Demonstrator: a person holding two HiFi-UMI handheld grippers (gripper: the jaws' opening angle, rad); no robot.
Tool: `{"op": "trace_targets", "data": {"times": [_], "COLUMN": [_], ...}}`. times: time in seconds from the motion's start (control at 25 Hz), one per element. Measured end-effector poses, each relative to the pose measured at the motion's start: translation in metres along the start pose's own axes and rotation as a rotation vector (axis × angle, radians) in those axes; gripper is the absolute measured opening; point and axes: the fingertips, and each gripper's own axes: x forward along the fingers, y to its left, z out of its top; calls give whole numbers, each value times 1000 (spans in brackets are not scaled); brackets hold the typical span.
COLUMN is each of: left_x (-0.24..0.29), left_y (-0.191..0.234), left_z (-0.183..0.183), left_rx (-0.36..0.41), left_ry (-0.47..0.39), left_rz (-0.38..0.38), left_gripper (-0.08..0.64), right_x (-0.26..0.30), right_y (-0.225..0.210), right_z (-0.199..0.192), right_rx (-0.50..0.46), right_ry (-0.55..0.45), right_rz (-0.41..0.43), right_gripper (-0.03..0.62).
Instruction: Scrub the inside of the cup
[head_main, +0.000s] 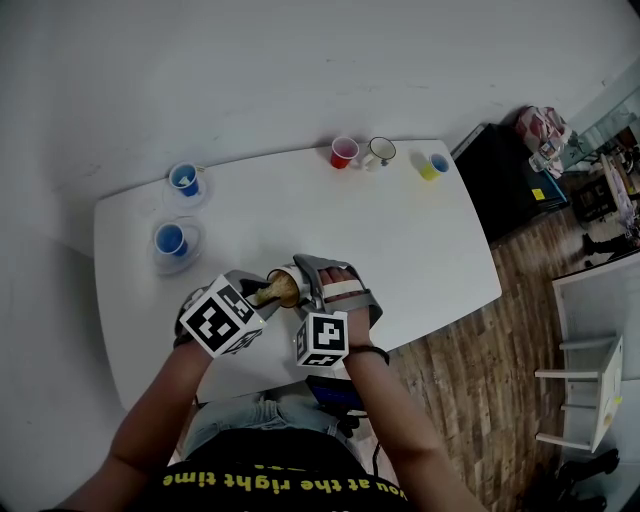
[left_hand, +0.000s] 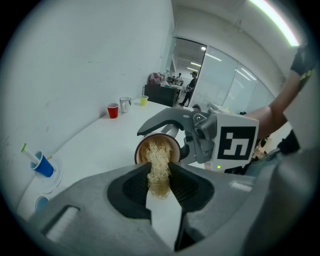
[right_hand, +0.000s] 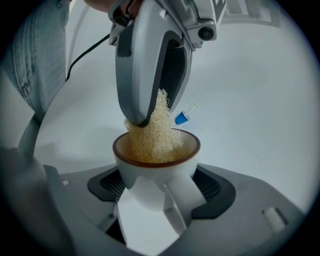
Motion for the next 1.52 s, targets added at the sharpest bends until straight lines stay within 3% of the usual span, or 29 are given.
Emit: {"op": "trace_targets", "data": {"times": [0.28,0.84,1.32,1.52], "left_x": [-2,0,-2,-8], "left_y": [-14,4,-13,-12], "left_z": [4,5,5,9], "left_rx": [34,1,44,41], "left_ry": [-15,-14,-8,-30], "left_rz": [-47,24,-21,-6], "left_gripper": [103,103,100,100], "right_x": [1,0,2,2], "right_y": [-3,-1,-5,-3], "right_z": [-6,-3,-11,-10], "right_rx": [32,51,78,88], "right_ry": [2,-16,-4,-4], "right_rz": [-2,4,0,1], "right_gripper": [394,394,394,394]}}
